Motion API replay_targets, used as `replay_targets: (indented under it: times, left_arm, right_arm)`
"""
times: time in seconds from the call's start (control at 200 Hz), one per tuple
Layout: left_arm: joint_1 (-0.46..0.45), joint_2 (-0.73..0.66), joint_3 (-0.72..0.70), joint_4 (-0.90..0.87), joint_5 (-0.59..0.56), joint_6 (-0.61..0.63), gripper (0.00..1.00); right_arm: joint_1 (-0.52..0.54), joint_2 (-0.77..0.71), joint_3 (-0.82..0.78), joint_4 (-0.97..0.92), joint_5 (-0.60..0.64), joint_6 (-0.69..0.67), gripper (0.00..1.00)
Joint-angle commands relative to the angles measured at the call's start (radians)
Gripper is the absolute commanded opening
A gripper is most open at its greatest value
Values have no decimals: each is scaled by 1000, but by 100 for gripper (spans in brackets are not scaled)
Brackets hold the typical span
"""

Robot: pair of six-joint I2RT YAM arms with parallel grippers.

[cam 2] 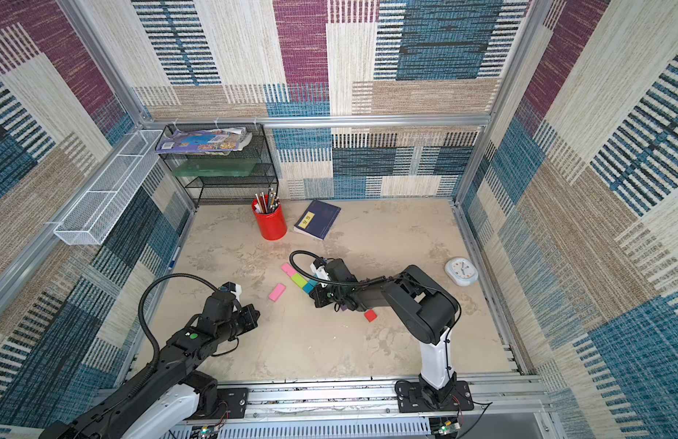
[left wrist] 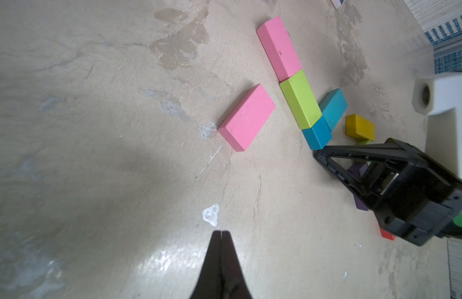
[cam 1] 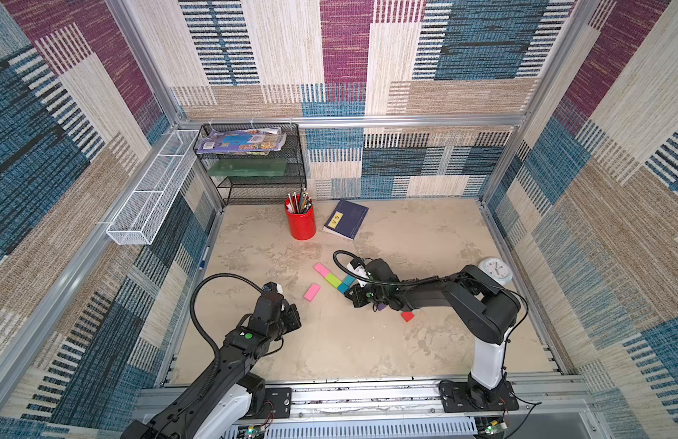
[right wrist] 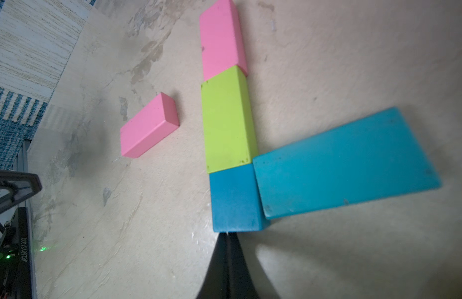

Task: Assemble the letter v with building blocks
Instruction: Adjust the building block at the center of the board, then pick up the building block from the center of the board.

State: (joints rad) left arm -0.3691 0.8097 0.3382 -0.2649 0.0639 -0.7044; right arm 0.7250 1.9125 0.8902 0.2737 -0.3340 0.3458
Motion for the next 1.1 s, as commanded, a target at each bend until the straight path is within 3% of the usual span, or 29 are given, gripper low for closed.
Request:
replay_targets:
  times: [0.0, 0.2, 0.31, 0.376, 0.446, 0.521, 0.596, 0.631, 0.906, 1.097]
  left_arm:
    - [1, -1, -2, 18, 14, 3, 1]
    - [1, -4, 7, 7, 17, 4, 1]
    - [3, -2, 8, 4, 19, 6, 6]
    - [4, 10, 14, 3, 28, 8, 17]
    - [15, 39, 21, 9, 58, 13, 36]
    - [45, 85, 31, 12, 118, 12, 52]
    - [98, 129, 31, 19, 190, -14, 61]
    - [130, 142, 22, 36, 233, -28, 63]
    - [356, 55, -36, 31, 410, -92, 71]
    - [530, -74, -45, -79, 447, -52, 72]
  right_arm:
    - [-5, 3, 2, -25, 26, -10, 0]
    - [9, -34, -11, -28, 29, -27, 2]
    - [53, -90, -20, -43, 56, -69, 13]
    - [96, -121, -12, -60, 76, -113, 29]
    - [148, -141, 8, -88, 121, -159, 62]
    - [188, -140, 39, -119, 162, -206, 81]
    - [201, -124, 73, -136, 167, -240, 100]
    - [207, -115, 93, -147, 172, -257, 95]
    - [256, 48, 309, -286, 285, -368, 95]
    - [261, 140, 436, -348, 230, -384, 95]
